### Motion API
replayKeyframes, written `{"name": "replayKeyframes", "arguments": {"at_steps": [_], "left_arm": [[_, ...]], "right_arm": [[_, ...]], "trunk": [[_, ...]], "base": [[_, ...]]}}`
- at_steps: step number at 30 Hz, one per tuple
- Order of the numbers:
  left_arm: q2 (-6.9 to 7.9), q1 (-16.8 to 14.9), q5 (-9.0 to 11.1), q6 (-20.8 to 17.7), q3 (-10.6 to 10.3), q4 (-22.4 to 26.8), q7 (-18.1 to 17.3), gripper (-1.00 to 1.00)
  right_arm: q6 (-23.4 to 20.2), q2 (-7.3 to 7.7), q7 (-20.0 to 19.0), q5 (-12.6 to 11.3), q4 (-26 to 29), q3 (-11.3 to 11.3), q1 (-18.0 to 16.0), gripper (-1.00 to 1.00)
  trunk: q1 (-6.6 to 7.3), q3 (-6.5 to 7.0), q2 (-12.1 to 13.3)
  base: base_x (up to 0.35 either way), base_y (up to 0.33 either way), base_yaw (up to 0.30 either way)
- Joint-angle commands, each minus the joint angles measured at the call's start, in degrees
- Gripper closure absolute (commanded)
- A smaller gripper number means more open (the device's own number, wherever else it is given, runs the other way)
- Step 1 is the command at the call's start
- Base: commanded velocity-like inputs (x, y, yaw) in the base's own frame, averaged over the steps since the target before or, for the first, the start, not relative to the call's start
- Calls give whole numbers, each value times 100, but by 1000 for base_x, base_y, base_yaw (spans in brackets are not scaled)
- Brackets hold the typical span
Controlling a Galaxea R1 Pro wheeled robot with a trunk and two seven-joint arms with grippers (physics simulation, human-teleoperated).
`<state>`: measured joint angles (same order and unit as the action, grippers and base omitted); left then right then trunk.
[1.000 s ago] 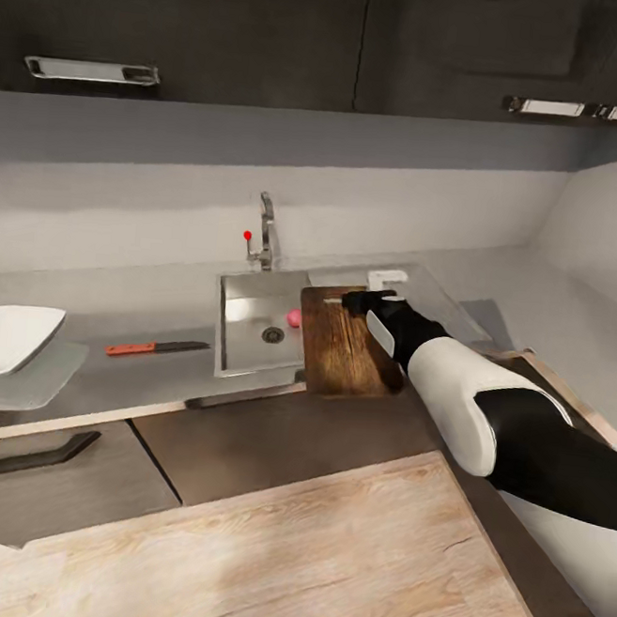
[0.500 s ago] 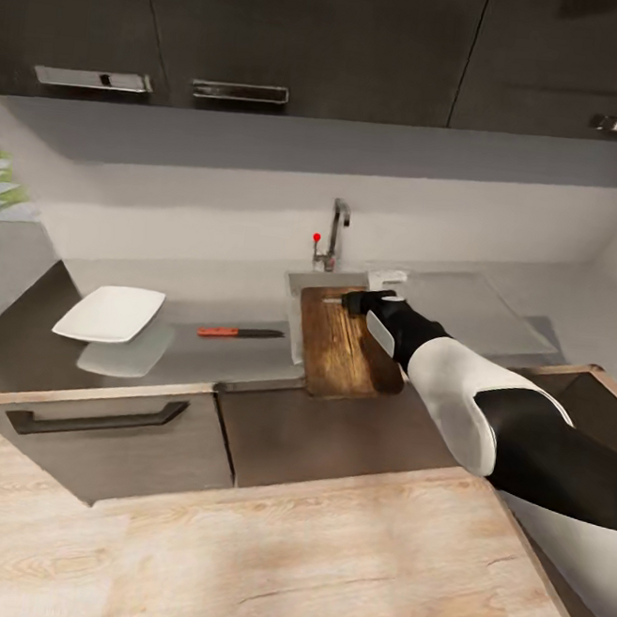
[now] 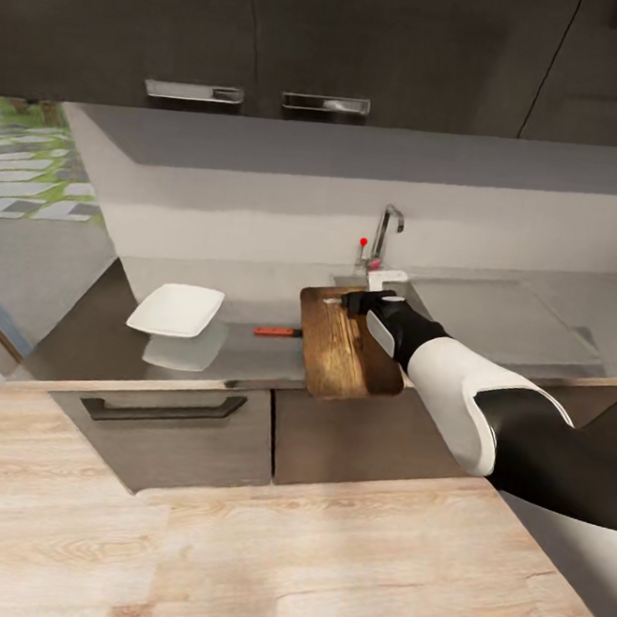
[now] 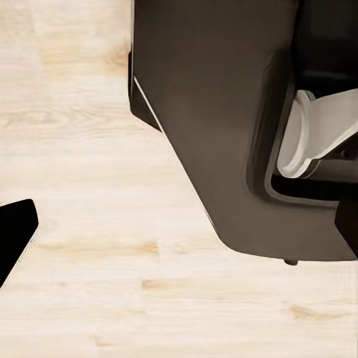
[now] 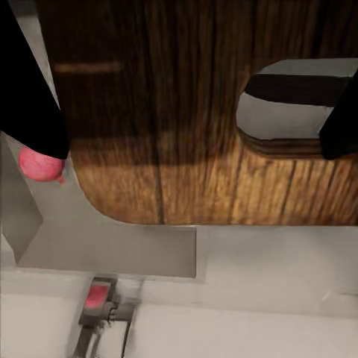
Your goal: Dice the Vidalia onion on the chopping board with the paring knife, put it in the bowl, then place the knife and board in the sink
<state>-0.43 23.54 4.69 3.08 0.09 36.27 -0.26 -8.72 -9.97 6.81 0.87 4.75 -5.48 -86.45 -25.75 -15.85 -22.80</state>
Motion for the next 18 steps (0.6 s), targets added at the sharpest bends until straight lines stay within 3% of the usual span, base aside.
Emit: {"name": "replayKeyframes", "arguments": {"at_steps": [1, 7, 18], "left_arm": [[-1, 2, 49, 8, 0, 4, -3, -100], [-1, 2, 49, 8, 0, 10, -1, -100], [-2, 2, 49, 8, 0, 10, -1, -100]], "right_arm": [[-42, -2, 22, 10, 8, -33, -7, 100], [-42, -2, 22, 10, 8, -34, -5, 100], [-42, -2, 22, 10, 8, -35, -6, 100]], "trunk": [[-3, -9, -12], [-3, -9, -12], [-3, -9, -12]], "base": [[-2, 315, 2], [62, 315, 18], [222, 292, 13]]}}
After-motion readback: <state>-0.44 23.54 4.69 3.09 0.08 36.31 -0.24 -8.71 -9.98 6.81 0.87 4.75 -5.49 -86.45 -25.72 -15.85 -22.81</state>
